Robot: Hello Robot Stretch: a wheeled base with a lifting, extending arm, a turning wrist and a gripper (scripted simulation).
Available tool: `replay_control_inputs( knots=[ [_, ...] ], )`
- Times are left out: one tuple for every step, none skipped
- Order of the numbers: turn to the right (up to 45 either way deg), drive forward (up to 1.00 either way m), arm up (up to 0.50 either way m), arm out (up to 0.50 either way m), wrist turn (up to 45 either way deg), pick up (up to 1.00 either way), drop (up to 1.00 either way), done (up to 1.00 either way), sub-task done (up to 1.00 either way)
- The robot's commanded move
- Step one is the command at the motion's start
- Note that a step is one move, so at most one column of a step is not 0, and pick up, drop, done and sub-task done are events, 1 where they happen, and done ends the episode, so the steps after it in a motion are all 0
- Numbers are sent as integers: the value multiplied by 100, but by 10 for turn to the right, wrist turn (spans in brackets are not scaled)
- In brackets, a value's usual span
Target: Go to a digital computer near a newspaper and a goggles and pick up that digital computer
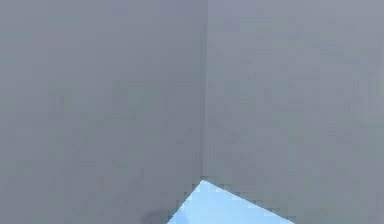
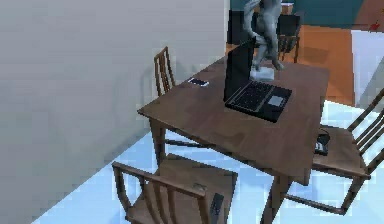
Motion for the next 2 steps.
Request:
replay_control_inputs(
  knots=[
    [-90, 0, 0, 0, 0, 0, 0, 0, 0],
    [0, 25, 0, 0, 0, 0, 0, 0, 0]
  ],
)
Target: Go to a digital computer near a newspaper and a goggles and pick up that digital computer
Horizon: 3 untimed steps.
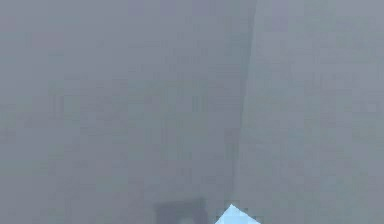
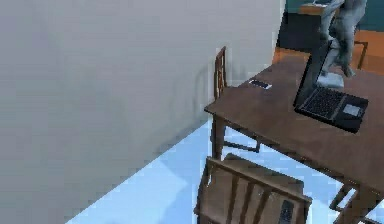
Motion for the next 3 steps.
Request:
replay_control_inputs(
  knots=[
    [360, 0, 0, 0, 0, 0, 0, 0, 0],
    [0, 45, 0, 0, 0, 0, 0, 0, 0],
    [450, 0, 0, 0, 0, 0, 0, 0, 0]
  ],
)
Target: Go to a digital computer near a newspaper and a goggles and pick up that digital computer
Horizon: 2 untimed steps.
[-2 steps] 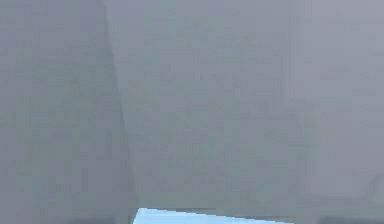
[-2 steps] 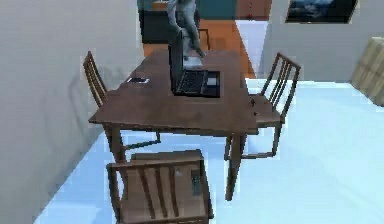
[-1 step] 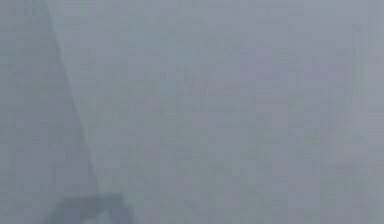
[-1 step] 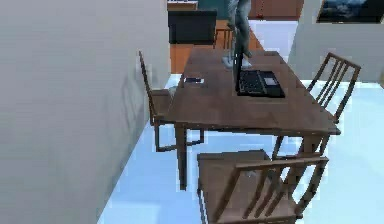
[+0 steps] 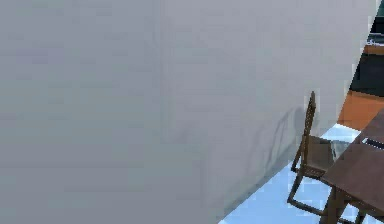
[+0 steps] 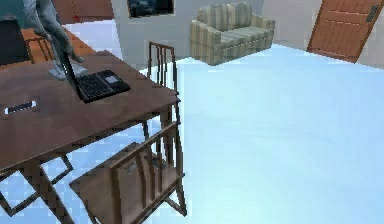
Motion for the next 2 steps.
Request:
replay_control_inputs(
  knots=[
    [120, 0, 0, 0, 0, 0, 0, 0, 0],
    [0, 55, 0, 0, 0, 0, 0, 0, 0]
  ],
)
